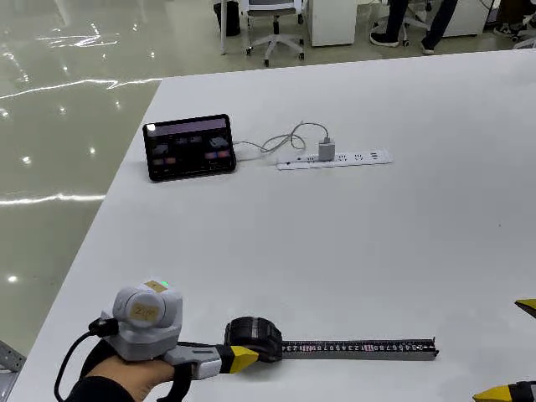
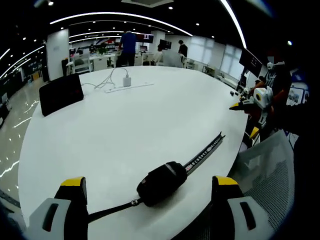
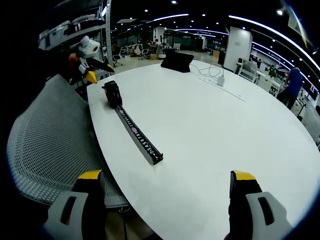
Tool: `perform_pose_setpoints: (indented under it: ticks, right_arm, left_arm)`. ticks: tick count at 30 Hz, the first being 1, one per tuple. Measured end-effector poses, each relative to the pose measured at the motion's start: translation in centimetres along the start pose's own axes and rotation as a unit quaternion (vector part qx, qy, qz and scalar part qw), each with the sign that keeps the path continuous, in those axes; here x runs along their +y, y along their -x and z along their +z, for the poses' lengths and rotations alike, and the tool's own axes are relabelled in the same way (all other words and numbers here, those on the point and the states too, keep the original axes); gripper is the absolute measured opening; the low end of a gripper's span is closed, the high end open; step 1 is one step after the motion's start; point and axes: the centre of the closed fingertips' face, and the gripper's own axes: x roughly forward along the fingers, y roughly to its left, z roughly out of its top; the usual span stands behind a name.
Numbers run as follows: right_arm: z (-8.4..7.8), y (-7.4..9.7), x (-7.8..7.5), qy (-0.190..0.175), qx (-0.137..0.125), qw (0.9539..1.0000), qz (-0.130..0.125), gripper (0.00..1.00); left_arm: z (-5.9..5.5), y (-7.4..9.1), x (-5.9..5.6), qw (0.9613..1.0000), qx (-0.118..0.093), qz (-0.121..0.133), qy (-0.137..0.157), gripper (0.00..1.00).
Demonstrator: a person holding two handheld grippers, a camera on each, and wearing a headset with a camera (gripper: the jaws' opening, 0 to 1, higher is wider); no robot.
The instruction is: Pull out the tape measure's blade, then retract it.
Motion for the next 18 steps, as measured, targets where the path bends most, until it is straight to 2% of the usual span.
perform_pose_setpoints:
  ticks: [1, 3, 4, 5, 7, 11, 12, 14, 16, 17, 18]
  right_arm:
    - [0.1, -0.1, 0.2, 0.003, 0.002, 1.0000, 0.006, 1.00]
    - [0.3, -0.5, 0.3, 0.012, 0.010, 0.9998, 0.010, 1.00]
    - [0.3, -0.8, 0.2, 0.026, 0.018, 0.9995, 0.010, 1.00]
    - [0.3, -0.9, 0.3, 0.033, 0.022, 0.9992, 0.012, 1.00]
    - [0.7, -1.3, 0.5, 0.036, 0.022, 0.9990, 0.018, 1.00]
    - [1.2, -2.0, 0.9, 0.048, 0.027, 0.9980, 0.030, 1.00]
    - [1.3, -2.2, 0.9, 0.054, 0.030, 0.9975, 0.035, 1.00]
    - [1.5, -2.5, 1.0, 0.066, 0.034, 0.9963, 0.041, 1.00]
    - [1.7, -2.8, 1.1, 0.071, 0.037, 0.9957, 0.046, 1.00]
    - [1.8, -3.0, 1.1, 0.074, 0.038, 0.9952, 0.052, 1.00]
    - [1.9, -3.1, 1.1, 0.077, 0.040, 0.9948, 0.054, 1.00]
  left_arm:
    - [0.0, -0.3, -0.3, 1.0000, 0.003, 0.003, 0.005, 1.00]
    - [-0.2, -0.8, 0.1, 0.9989, 0.009, 0.045, 0.009, 1.00]
    - [-1.0, -1.1, 0.1, 0.9975, 0.029, 0.062, 0.016, 1.00]
    - [-1.1, -1.3, 0.0, 0.9973, 0.027, 0.065, 0.020, 1.00]
    - [-1.1, -1.7, -0.3, 0.9958, 0.013, 0.074, 0.053, 1.00]
    - [-1.7, -2.8, -0.5, 0.9945, 0.012, 0.080, 0.066, 1.00]
    - [-1.8, -3.0, -0.5, 0.9933, 0.010, 0.085, 0.077, 1.00]
    - [-2.1, -3.2, -0.7, 0.9924, 0.014, 0.094, 0.077, 1.00]
    - [-2.1, -3.3, -0.7, 0.9910, 0.005, 0.102, 0.086, 1.00]
    - [-2.0, -3.2, -0.5, 0.9889, -0.005, 0.114, 0.095, 1.00]
    - [-2.0, -3.2, -0.6, 0.9889, -0.006, 0.115, 0.094, 1.00]
